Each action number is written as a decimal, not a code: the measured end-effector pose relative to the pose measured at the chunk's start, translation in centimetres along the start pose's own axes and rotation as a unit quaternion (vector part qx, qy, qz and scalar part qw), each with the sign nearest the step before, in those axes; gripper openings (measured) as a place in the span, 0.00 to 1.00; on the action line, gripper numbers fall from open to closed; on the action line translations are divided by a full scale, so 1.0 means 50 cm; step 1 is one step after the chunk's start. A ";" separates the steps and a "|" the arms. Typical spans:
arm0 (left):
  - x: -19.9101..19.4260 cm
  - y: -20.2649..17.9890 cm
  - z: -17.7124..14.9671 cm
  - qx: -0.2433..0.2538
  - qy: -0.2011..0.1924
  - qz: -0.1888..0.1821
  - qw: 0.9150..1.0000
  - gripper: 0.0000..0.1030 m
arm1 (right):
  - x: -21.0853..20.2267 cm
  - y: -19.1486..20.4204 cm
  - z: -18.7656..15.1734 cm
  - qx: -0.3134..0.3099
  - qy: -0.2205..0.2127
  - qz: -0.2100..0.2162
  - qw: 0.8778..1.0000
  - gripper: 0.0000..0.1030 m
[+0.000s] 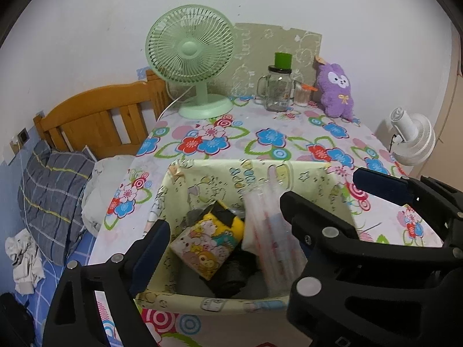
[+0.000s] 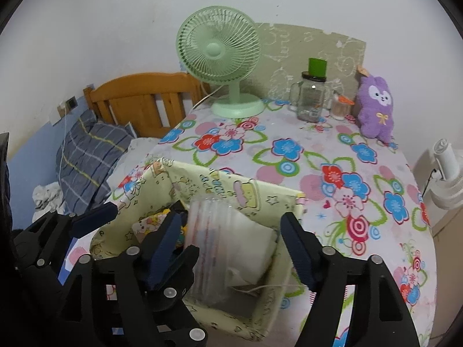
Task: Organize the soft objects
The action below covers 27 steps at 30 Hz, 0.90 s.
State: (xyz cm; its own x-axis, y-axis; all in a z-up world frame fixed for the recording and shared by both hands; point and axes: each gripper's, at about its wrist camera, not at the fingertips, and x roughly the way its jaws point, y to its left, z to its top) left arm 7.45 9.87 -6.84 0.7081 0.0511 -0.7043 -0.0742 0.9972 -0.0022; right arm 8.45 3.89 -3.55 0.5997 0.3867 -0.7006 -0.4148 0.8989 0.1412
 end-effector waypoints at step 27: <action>-0.092 -0.145 0.027 0.034 -0.066 -0.022 0.997 1.00 | -0.154 -0.127 -0.019 0.044 -0.069 -0.059 0.995 0.88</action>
State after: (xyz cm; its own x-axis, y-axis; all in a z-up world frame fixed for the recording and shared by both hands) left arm 5.66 2.49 -2.61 0.7961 0.0084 -0.6052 0.0049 0.9998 0.0203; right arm 5.81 -4.97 0.29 0.7314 0.2965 -0.6142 -0.2783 0.9519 0.1282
